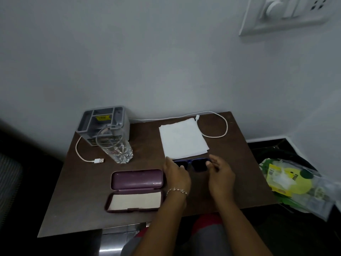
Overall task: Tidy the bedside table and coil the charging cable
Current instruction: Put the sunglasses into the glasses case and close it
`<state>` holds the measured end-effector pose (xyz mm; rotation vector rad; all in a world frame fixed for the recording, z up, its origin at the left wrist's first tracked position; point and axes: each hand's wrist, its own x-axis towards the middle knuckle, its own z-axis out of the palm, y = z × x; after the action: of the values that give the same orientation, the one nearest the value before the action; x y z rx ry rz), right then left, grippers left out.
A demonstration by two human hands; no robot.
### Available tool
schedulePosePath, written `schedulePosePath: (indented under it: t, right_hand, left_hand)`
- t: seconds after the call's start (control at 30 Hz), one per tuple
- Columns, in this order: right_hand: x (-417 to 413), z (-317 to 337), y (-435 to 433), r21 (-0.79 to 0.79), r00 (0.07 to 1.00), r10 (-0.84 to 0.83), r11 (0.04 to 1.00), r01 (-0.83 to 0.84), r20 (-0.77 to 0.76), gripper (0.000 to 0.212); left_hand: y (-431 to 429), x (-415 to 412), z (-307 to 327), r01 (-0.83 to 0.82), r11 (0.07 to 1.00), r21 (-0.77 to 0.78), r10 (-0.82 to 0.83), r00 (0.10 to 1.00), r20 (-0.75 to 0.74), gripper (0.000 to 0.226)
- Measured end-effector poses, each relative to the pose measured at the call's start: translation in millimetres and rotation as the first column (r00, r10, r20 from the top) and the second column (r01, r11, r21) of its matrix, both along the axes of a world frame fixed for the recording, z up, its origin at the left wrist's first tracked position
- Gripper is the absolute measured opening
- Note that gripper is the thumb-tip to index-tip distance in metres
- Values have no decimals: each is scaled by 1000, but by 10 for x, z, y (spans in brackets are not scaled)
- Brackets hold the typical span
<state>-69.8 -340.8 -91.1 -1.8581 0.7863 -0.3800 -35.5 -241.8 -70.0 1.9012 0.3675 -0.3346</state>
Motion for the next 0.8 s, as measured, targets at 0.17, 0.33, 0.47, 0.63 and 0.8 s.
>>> schedulePosePath:
  t: [0.17,0.33,0.47,0.63,0.8]
  right_hand:
    - [-42,33,-51,94,998,-60,994,57,32,22]
    - [-192,337,-161,229,991,-63,973,35,117,21]
    - [-254,675,-28,331,982,29,939,-90,184,19]
    - [-287,938,419,377,961,214,887,-266,173,19]
    - [-287,831,827,363,909,412,839,-405,62,16]
  left_hand:
    - [26,-39,56,-37,994,-99,40,999,29,21]
    - [201,-146,487,-69,922,-382,93,995,44,41]
    - [617,-176,749,-7,930,-367,82,979,189,33]
    - [1337,-231,817,-49,941,-335,135,961,240,25]
    - [1918,-329,598,-126,938,-322,199,959,203,18]
